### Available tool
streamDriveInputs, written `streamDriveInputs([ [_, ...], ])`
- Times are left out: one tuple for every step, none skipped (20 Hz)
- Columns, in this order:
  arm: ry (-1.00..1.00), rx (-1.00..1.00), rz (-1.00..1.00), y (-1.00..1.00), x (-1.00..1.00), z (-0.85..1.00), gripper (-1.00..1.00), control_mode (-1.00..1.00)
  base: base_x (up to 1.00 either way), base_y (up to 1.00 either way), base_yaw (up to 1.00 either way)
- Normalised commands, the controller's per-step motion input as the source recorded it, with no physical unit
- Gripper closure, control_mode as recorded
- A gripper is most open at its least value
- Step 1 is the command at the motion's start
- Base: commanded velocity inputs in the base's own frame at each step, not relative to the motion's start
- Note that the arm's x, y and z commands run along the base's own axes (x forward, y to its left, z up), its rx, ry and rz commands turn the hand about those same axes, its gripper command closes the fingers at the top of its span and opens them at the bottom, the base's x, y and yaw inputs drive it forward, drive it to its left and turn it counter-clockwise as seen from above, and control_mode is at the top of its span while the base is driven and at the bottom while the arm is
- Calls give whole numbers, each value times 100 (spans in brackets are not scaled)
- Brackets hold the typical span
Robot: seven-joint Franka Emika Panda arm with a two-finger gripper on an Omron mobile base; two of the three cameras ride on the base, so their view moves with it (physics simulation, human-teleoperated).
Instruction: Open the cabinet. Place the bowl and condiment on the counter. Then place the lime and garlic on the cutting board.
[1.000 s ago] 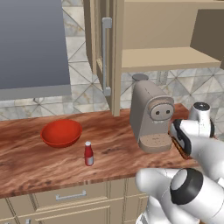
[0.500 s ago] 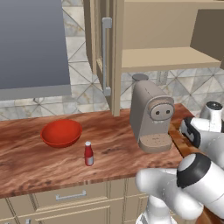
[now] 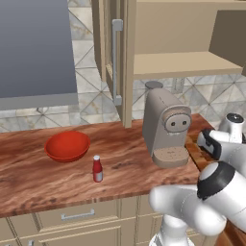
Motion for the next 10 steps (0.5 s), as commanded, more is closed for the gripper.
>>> streamDriveInputs([
  [0,1,3,-11,24,-2,100,-100,0,0,0],
  [0,1,2,-14,19,0,100,-100,0,0,0],
  [0,1,1,-17,18,0,100,-100,0,0,0],
  [0,1,1,-22,14,0,100,-100,0,0,0],
  [0,1,1,-26,7,0,100,-100,0,0,0],
  [0,1,2,-26,6,-4,100,-100,0,0,0],
  [0,1,2,-32,1,-4,100,-100,0,0,0],
  [0,0,3,-26,0,-5,100,-100,0,0,0],
  [0,0,1,-25,0,-7,100,-100,0,0,0],
  [0,0,1,-15,0,-12,100,-100,0,0,0],
])
